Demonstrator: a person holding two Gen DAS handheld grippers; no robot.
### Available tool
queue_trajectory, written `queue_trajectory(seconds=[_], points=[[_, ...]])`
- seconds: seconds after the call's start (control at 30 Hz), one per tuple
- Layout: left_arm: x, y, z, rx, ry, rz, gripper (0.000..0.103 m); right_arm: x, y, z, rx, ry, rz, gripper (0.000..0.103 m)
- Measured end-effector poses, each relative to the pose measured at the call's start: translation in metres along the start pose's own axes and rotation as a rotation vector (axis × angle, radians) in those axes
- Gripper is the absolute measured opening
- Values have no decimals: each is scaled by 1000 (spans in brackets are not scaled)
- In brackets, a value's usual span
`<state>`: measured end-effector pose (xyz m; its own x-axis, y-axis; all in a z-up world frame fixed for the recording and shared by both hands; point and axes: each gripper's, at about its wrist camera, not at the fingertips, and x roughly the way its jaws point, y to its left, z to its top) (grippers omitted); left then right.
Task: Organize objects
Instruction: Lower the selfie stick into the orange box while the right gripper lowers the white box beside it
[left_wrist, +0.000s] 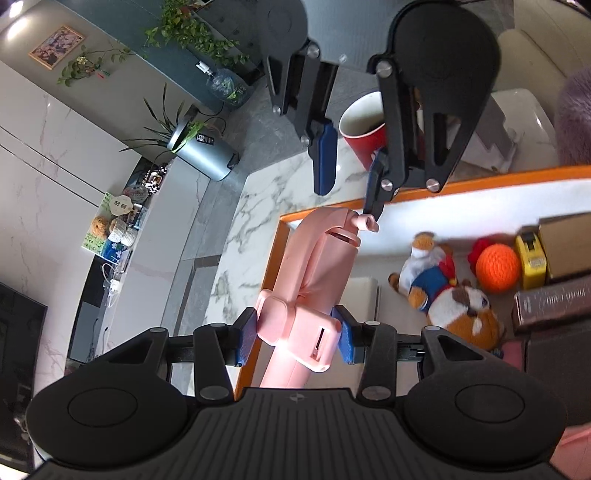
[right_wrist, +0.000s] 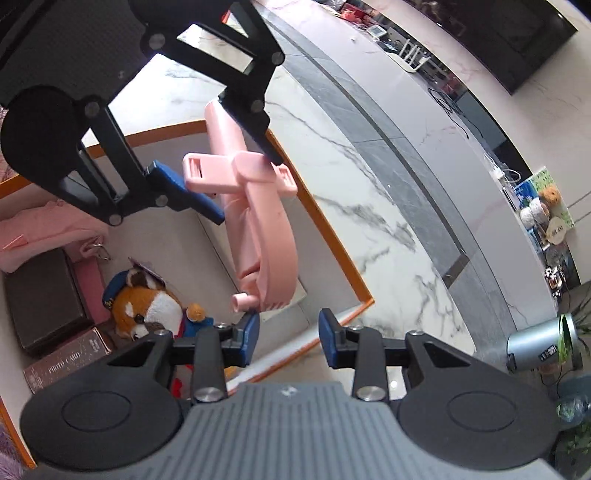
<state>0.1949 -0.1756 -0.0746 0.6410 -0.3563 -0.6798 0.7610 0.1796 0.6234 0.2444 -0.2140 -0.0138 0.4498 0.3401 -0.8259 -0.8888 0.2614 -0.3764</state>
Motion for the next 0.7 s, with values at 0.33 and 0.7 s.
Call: queue_trajectory(seconds=[0.33,0.7], points=[[52,-3,8,-124,163,-29,52,3,-13,-13,98,-43,-2,37],[70,-4,-10,-93,181,-33,52,11,-11,-15,105,-56,34,37]])
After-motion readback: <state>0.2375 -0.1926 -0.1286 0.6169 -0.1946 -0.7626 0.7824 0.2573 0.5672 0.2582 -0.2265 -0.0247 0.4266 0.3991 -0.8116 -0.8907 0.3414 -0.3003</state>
